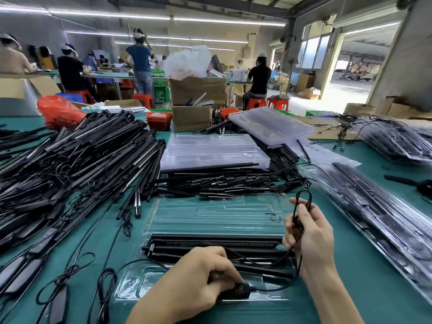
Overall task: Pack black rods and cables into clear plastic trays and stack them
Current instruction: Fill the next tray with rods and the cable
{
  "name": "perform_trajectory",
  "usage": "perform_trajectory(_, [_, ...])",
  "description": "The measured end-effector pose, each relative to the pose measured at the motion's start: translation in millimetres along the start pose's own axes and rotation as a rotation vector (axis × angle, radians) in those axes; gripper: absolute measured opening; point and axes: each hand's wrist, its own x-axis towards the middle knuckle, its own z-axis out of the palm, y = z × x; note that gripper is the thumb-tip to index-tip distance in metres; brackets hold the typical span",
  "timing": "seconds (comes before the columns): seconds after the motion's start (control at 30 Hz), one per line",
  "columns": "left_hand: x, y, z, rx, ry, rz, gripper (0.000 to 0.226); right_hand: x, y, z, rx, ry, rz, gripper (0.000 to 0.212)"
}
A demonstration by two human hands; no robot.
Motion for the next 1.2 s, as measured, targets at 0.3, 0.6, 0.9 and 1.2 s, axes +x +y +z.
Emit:
perform_trajectory(0.3, [9, -8, 4, 0.149, 0.009, -0.074, 0.010, -1, -2, 2, -0.014, 0.007, -0.018, 0.019])
perform_trajectory(0.6, [3, -21, 6, 0.429, 0.032, -0.053, 0.071, -2, -4, 1, -0.043, 0.024, -0.055, 0.021])
perform_trajectory(0.9, [-2, -27, 7, 0.407, 0.026, -0.107, 0.064, 3, -17, -27, 0.163, -0.296, 0.206, 0.030])
perform_trajectory(1.2, [-2, -29, 8, 0.365, 0.055, -0.105, 0.062, -11, -14, -26, -0.132, -0.505, 0.004, 0.048])
